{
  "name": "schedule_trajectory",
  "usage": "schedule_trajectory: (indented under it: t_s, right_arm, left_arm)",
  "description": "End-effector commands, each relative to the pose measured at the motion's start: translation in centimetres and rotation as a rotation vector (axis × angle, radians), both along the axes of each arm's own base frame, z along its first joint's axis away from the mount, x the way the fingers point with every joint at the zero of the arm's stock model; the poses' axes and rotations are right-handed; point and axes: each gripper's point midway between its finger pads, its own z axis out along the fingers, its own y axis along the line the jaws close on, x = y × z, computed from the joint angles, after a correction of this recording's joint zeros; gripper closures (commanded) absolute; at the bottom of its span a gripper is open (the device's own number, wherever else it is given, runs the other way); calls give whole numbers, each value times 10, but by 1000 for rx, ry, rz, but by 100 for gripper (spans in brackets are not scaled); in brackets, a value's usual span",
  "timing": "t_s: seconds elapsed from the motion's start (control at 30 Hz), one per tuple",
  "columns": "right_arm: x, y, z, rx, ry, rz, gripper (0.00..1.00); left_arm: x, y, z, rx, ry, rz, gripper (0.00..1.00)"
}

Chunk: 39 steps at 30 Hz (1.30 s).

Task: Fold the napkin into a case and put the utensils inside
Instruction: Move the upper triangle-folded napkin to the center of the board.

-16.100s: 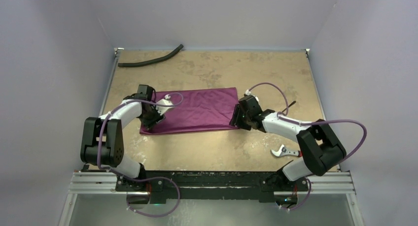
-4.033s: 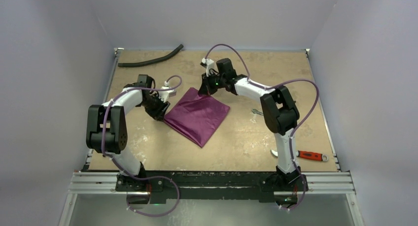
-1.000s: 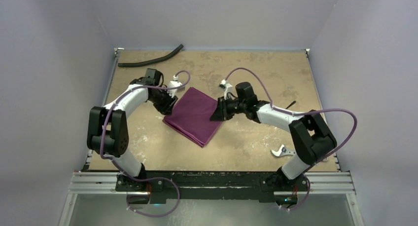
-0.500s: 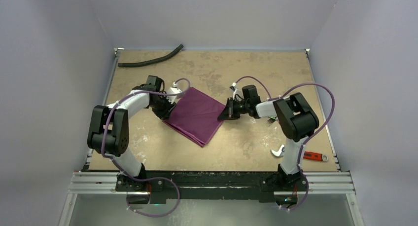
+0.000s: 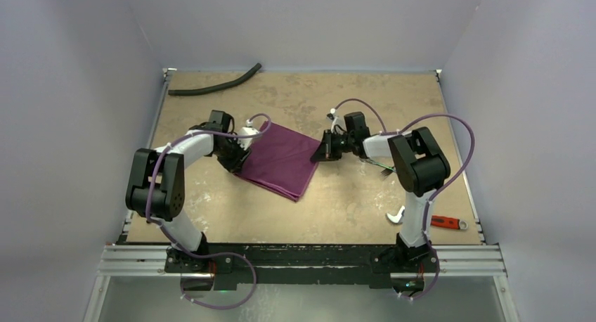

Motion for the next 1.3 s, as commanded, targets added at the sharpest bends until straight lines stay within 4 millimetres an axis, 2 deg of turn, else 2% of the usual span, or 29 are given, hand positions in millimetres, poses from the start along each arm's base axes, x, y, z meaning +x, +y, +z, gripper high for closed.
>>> schedule_trajectory:
  t_s: [0.0, 0.13, 0.23, 0.3, 0.4, 0.5, 0.53, 0.6, 0.63, 0.73, 0.8, 0.87, 0.9, 0.97, 1.03, 1.13, 1.17, 1.27]
  right_arm:
    - [27, -15, 1, -157, -104, -17, 96]
    - [43, -7, 36, -215, -214, 13, 85]
    - [34, 7, 60, -292, -302, 54, 79]
    - [17, 22, 76, -345, -380, 82, 74]
    - [-11, 40, 99, -395, -535, 99, 57]
    - [-38, 42, 106, -416, -682, 128, 45]
    - [-49, 42, 104, -410, -710, 152, 41]
    - [-63, 39, 105, -395, -744, 167, 29]
    - [-68, 37, 104, -399, -752, 178, 27]
    - [-82, 36, 100, -457, -806, 202, 26]
    - [-88, 31, 101, -526, -879, 193, 26]
    - [-88, 28, 115, -545, -944, 161, 25]
    - [-85, 24, 124, -549, -963, 128, 5]
    - [-83, 24, 146, -497, -982, 54, 1]
    - [-75, 20, 167, -435, -970, -66, 1]
    - [-80, 31, 174, -369, -992, 12, 1]
    - [-80, 32, 171, -396, -1034, 56, 1]
    - [-87, 32, 142, -482, -1001, 157, 2]
  left_arm:
    - [-15, -21, 13, -121, 65, 11, 66]
    - [-14, -31, 50, -196, 41, 42, 60]
    - [-3, -25, 87, -231, -25, 98, 57]
    - [9, -14, 113, -243, -95, 131, 51]
    - [23, 1, 145, -217, -204, 158, 41]
    - [34, 10, 167, -203, -307, 170, 25]
    - [37, 9, 171, -206, -331, 157, 23]
    - [40, 5, 172, -232, -347, 125, 19]
    - [38, 1, 168, -244, -340, 87, 18]
    - [25, -15, 161, -299, -356, -99, 24]
    - [16, -21, 161, -309, -424, -222, 21]
    - [13, -24, 164, -291, -509, -339, 16]
    - [13, -24, 166, -272, -541, -387, 12]
    - [16, -22, 166, -229, -581, -470, 8]
    - [11, -21, 153, -191, -564, -596, 8]
    - [-10, -22, 128, -173, -515, -732, 6]
    - [-17, -24, 121, -165, -510, -772, 6]
    - [-44, -33, 94, -115, -470, -895, 8]
